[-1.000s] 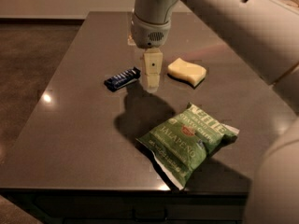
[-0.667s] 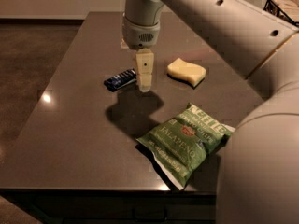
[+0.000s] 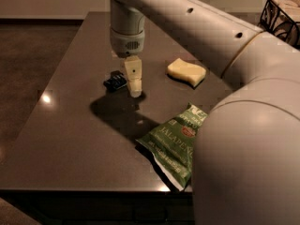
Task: Pick rxbar blueberry
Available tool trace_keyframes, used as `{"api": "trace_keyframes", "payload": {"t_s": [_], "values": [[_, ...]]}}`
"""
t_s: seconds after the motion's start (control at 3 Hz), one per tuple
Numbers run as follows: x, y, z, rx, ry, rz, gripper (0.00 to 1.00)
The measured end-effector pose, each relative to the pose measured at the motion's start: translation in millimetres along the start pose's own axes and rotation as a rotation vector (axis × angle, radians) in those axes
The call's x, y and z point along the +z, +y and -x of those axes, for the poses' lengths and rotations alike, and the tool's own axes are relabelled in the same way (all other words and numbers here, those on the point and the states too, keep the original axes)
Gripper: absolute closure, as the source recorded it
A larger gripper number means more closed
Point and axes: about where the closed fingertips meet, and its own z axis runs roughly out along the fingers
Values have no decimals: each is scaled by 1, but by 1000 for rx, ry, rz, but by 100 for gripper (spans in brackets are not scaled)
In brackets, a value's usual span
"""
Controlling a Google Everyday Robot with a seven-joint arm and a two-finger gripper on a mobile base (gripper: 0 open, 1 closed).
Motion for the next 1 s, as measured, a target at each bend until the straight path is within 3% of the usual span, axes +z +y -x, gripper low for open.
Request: {"api": "trace_keyframes", "payload": {"t_s": [0.33, 1.0], "values": [[14, -8, 4, -7, 31, 17, 0], [27, -25, -3, -7, 90, 35, 41]]}}
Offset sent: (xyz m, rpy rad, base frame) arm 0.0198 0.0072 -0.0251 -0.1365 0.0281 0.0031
